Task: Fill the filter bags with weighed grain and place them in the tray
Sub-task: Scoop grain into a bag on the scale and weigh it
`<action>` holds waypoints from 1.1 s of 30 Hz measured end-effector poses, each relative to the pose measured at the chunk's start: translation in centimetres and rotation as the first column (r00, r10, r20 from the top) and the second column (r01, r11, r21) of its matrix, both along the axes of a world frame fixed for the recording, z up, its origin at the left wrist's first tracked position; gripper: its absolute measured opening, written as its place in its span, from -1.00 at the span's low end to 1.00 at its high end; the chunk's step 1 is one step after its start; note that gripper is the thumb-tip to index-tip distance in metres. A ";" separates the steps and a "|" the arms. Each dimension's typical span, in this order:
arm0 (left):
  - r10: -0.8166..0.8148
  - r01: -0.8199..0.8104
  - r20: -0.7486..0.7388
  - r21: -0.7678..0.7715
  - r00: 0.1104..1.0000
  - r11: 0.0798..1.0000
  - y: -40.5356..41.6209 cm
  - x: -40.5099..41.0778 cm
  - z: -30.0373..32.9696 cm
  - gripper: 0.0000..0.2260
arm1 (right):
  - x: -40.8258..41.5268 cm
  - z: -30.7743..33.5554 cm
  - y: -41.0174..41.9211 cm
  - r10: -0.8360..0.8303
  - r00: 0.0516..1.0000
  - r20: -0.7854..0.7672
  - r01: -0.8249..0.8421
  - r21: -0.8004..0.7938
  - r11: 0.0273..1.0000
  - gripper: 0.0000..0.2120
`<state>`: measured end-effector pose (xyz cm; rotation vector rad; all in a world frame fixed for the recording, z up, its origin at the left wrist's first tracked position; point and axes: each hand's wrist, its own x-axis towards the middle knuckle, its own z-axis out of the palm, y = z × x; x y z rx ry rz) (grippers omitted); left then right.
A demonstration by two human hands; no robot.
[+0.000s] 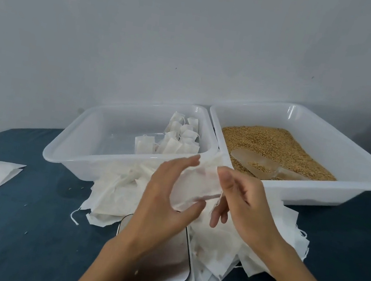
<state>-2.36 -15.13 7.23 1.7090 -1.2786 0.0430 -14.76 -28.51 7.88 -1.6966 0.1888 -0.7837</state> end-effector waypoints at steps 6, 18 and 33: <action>-0.024 0.022 0.033 0.049 0.999 0.999 -0.3 -0.4 0.1 -0.46 | -1.3 3.2 -0.2 0.092 0.985 -0.145 -0.110 -0.118 0.987 -0.13; -0.227 0.188 -0.476 -0.128 0.850 0.974 1.0 0.0 0.1 -0.73 | -2.2 6.2 -11.1 -0.443 0.840 -0.312 0.249 -0.504 0.827 -0.78; -0.247 0.145 -0.609 -0.212 0.754 0.966 1.1 1.4 -0.2 -0.74 | -1.1 3.0 -19.9 -0.704 0.399 -0.588 -0.013 -0.771 0.637 -0.73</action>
